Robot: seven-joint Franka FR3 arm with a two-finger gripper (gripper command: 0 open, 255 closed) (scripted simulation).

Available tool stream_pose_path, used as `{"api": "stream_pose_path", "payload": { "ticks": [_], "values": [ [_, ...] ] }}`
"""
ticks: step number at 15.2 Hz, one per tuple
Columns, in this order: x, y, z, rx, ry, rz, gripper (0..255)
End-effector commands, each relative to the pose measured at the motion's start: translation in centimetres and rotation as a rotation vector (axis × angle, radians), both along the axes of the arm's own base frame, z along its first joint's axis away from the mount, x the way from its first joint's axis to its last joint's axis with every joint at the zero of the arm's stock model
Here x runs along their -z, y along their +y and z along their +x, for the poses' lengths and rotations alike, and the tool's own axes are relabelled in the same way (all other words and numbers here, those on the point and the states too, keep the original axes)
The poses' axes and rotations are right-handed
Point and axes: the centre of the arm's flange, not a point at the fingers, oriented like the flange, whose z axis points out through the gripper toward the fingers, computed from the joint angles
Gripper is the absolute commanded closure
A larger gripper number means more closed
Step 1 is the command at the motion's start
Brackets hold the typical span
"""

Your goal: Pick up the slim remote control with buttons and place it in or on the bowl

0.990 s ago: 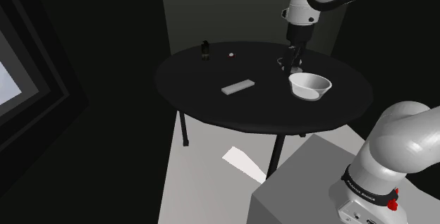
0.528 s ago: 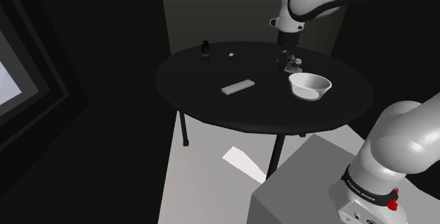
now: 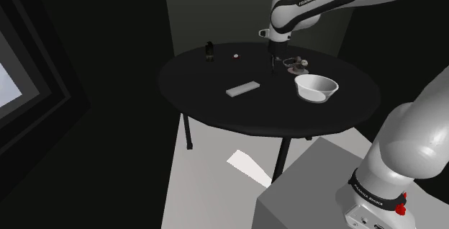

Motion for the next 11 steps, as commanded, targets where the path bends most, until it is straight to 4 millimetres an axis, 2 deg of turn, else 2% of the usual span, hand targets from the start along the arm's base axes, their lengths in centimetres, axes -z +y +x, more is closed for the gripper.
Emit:
{"api": "stream_pose_path", "payload": {
  "ticks": [1,6,11],
  "values": [
    [1.2,-0.9,2.3,-0.078,0.004,0.003,0],
    [4.4,-1.5,8.2,-0.26,0.016,0.015,0],
    [7.6,-1.0,14.1,-0.442,0.028,0.027,0]
  ]
}}
